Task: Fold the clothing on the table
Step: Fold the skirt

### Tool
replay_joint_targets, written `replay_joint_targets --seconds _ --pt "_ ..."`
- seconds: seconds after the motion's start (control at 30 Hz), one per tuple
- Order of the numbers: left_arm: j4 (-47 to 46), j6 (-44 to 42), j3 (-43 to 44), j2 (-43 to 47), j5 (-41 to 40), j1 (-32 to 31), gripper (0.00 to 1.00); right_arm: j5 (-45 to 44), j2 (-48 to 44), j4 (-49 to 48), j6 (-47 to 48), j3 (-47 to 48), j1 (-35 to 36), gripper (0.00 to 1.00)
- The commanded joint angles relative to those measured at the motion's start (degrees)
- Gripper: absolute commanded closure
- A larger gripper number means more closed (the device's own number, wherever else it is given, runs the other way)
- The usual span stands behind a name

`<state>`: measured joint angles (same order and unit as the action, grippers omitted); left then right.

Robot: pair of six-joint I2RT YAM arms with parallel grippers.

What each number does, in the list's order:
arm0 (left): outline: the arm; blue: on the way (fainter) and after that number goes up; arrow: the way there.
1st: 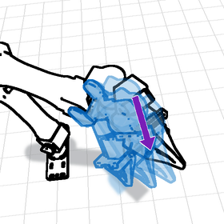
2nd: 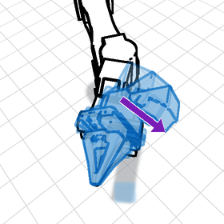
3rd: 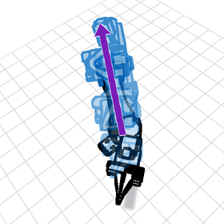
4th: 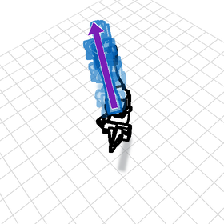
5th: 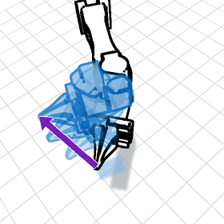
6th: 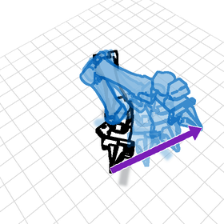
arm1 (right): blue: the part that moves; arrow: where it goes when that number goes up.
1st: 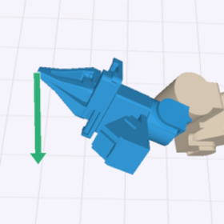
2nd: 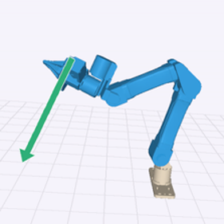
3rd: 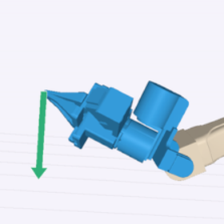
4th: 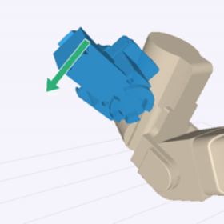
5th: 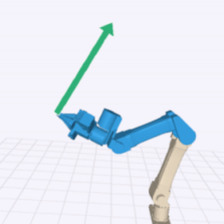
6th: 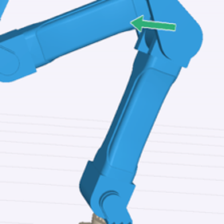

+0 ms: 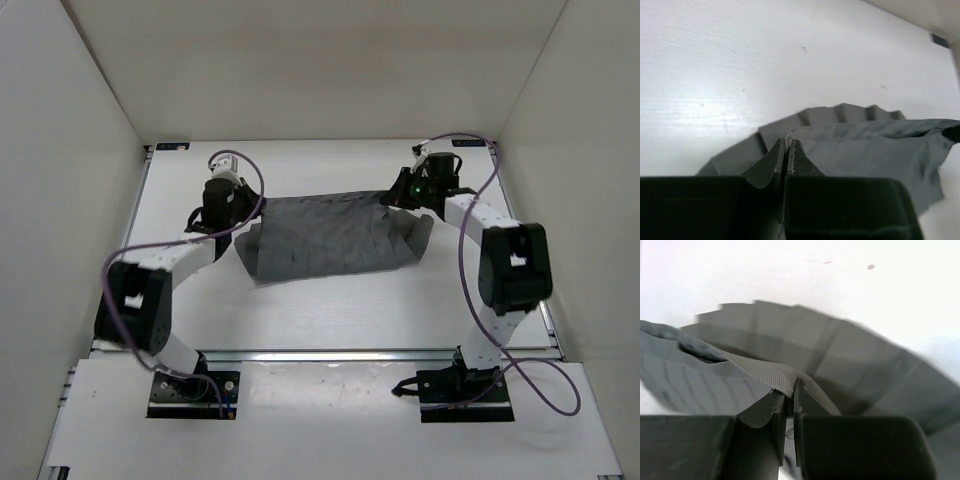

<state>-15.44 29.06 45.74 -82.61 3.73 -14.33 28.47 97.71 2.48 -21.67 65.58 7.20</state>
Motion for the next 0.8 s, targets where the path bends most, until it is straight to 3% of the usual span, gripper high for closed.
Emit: replay_joint_targets --seconds 0.0,0.07,0.17,0.2,0.23,0.27,0.3,0.33,0.37,0.5,0.63,0.77 --pt "-1.2 -1.4 7.5 -10.0 -2.7 1.8 0.93 -4.5 8.5 3.1 3.8 10.3 -0.4 1.0" --pt "-4.0 -0.5 9.3 -14.1 -3.4 1.8 0.71 -6.9 11.3 2.8 5.1 13.0 -0.5 1.0" --pt "-2.7 -1.6 14.4 -19.4 -2.5 1.8 0.68 -7.7 15.4 3.9 4.4 16.8 -1.3 1.0" --pt "-1.4 -1.8 15.4 -20.6 -1.9 2.2 0.6 -7.9 17.7 4.6 4.3 18.8 -1.7 1.0" --pt "-0.5 -1.7 17.6 -22.8 -0.6 2.0 0.42 -8.1 18.5 6.8 4.7 21.6 -1.3 1.0" --pt "-0.3 -1.6 20.0 -24.7 -0.1 2.6 0.38 -9.0 20.6 8.7 5.2 23.1 -1.5 1.0" --pt "-0.2 -1.5 20.4 -25.5 1.4 3.0 0.31 -9.3 22.6 10.1 5.4 25.3 -1.4 0.95" --pt "-0.6 -1.0 21.1 -26.2 2.8 3.4 0.27 -9.7 24.7 12.1 6.5 27.8 -0.7 0.84" --pt "-1.8 -1.2 21.3 -26.5 3.6 3.6 0.3 -10.4 24.9 14.1 7.1 29.9 -0.7 0.73" --pt "-1.4 -2.5 18.3 -22.1 4.5 4.0 0.34 -13.9 23.8 15.4 8.5 30.4 -0.3 0.62" --pt "1.0 -3.8 12.3 -15.1 4.9 3.3 0.32 -17.9 16.4 15.3 9.4 25.8 -0.3 0.56" --pt "3.1 -4.5 5.3 -7.4 3.5 1.8 0.33 -18.2 8.4 13.6 11.7 16.0 -2.1 0.6"
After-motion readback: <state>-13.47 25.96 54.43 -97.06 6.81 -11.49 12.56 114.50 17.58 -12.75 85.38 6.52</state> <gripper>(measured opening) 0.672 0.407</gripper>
